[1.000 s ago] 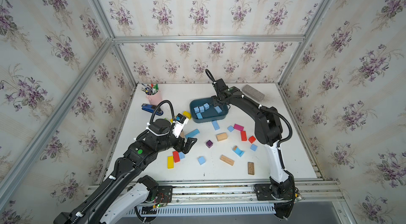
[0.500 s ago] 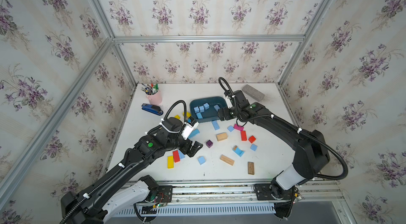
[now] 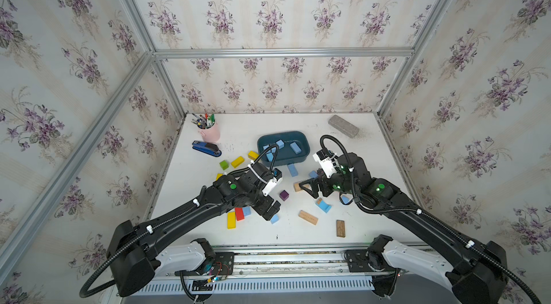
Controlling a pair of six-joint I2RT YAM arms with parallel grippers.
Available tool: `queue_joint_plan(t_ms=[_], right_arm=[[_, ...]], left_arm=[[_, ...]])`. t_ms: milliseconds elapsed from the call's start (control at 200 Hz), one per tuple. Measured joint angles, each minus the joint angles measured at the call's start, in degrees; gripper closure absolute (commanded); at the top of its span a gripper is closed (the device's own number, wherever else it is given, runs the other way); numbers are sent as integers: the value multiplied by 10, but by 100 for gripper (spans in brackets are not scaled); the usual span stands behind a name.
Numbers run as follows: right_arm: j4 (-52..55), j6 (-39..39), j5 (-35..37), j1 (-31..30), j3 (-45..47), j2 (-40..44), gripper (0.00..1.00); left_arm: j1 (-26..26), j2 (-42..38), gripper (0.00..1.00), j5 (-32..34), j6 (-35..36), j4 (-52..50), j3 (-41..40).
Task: Pick out the blue building blocks
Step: Pick up the building block from the center of the board.
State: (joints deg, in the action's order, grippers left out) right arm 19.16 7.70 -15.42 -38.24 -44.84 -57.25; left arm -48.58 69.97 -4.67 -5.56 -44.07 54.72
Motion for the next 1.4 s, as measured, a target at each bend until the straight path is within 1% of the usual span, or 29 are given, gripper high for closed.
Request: queue_joint_plan(t_ms=[70,235,295,415,470,600,779,839,889,934,944,959,1114,1159,1214,1269,1329,1399], right_arm=[[0,0,-11,0,9,10,3],[5,1,-27,-2,17,12,4],[5,1,-33,-4,18,12,5],[9,1,-46,-9,18,12,5],[13,0,-50,-15,18,12,5],[23,-2,-58,-29,18,16,5],[26,-5,-63,-34,18,18,5],[26,-6,-64,-35,18,18,5],[26,-7,-64,-37,18,18,5],[27,-8,-65,-38,18,19,5],[27,-9,-65,-38,18,19,5],[27,-9,-65,-38,18,19,5],[30,-15,-67,-40,22,17,3],[31,-15,-67,-41,23,17,3],[31,-17,-67,-41,24,17,2],[31,-17,-68,-42,24,17,2],[31,-17,-68,-43,24,16,1],[30,-17,-69,-45,24,17,1]], left_arm=[[-10,20,7,4,-10,-3,0],[-31,69,14,17,-26,-5,5],[-38,88,19,18,-33,-6,8],[-47,132,26,21,-41,-3,12],[-48,149,27,21,-44,-3,12],[-49,169,31,20,-51,8,3],[-50,187,39,13,-57,24,-9],[-50,194,40,10,-58,32,-12],[-50,198,44,8,-59,36,-16],[-50,201,44,6,-60,40,-19],[-50,202,48,5,-60,41,-20],[-50,203,49,5,-60,42,-21],[-50,210,62,1,-64,53,-27],[-50,212,67,1,-66,56,-28],[-50,212,71,1,-66,61,-28],[-50,211,77,1,-68,65,-29],[-50,208,82,1,-71,70,-31],[-50,201,86,1,-75,75,-33]])
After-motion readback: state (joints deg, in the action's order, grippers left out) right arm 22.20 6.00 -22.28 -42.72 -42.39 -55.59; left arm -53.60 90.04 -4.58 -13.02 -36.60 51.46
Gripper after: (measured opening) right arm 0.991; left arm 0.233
